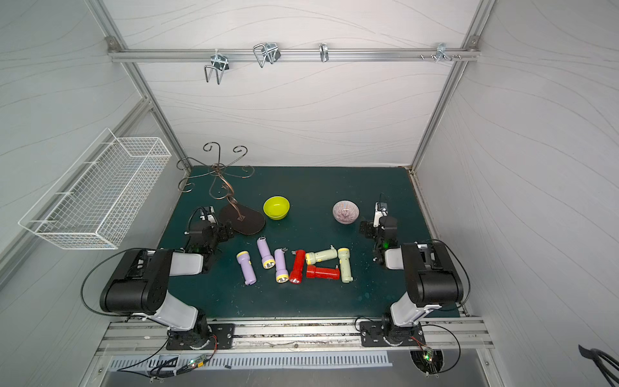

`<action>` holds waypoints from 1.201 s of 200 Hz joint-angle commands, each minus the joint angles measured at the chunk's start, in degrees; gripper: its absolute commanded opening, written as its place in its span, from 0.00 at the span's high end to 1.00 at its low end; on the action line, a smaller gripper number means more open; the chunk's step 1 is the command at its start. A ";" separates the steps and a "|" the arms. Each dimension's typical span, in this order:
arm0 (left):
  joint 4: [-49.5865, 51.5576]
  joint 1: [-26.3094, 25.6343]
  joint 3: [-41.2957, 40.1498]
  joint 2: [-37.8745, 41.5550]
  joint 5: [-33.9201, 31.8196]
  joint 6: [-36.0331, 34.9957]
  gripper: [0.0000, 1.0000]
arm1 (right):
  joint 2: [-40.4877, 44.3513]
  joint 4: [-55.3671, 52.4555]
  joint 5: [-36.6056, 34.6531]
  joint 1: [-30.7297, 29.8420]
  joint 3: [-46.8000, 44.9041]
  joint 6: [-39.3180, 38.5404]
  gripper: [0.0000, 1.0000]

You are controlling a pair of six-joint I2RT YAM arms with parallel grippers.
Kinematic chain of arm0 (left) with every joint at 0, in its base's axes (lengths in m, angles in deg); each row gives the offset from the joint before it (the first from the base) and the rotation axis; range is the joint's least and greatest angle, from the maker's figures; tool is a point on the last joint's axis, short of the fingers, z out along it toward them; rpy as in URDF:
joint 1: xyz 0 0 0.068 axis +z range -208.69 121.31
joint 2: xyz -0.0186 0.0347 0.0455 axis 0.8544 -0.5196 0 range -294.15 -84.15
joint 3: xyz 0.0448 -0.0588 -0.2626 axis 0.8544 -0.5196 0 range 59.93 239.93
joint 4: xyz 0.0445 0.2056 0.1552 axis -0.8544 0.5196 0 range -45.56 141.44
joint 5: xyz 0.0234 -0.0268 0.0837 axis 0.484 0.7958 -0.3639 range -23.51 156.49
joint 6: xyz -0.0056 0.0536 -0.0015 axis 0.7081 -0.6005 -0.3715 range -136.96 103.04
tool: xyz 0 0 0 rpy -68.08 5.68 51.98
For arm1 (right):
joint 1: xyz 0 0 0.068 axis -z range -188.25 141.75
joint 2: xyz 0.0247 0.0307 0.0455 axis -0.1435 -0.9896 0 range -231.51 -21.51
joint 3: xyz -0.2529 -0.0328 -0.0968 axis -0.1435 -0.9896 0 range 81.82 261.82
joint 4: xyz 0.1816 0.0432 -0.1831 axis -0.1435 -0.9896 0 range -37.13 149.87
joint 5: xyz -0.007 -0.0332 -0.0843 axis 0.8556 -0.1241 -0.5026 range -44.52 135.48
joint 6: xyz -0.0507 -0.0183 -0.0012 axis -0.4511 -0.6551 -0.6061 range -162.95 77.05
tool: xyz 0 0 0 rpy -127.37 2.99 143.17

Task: Close the plug at the bottom of the flashlight
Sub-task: Pick up the flashlight from the center of the board.

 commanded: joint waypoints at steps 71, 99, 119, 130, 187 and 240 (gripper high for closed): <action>-3.12 -0.11 1.55 0.12 0.27 0.37 0.00 | 0.10 0.17 0.10 -0.39 0.60 -0.55 0.01; -3.15 -0.12 1.54 0.11 0.27 0.37 0.00 | 0.11 0.15 0.10 -0.33 0.60 -0.52 0.01; -3.18 -0.11 1.43 0.11 0.27 0.39 0.00 | 0.16 0.19 0.10 -0.37 0.60 -0.52 0.01; -3.16 -0.11 1.48 0.12 0.27 0.32 0.00 | 0.11 0.15 0.11 -0.35 0.60 -0.53 0.01; -3.26 -0.12 1.45 0.20 0.26 0.43 0.00 | 0.28 0.14 1.19 0.15 0.52 -0.24 0.01; 10.78 -2.61 6.89 6.50 -6.15 -0.42 0.00 | 6.28 0.63 -7.02 -3.72 -1.98 -1.94 0.01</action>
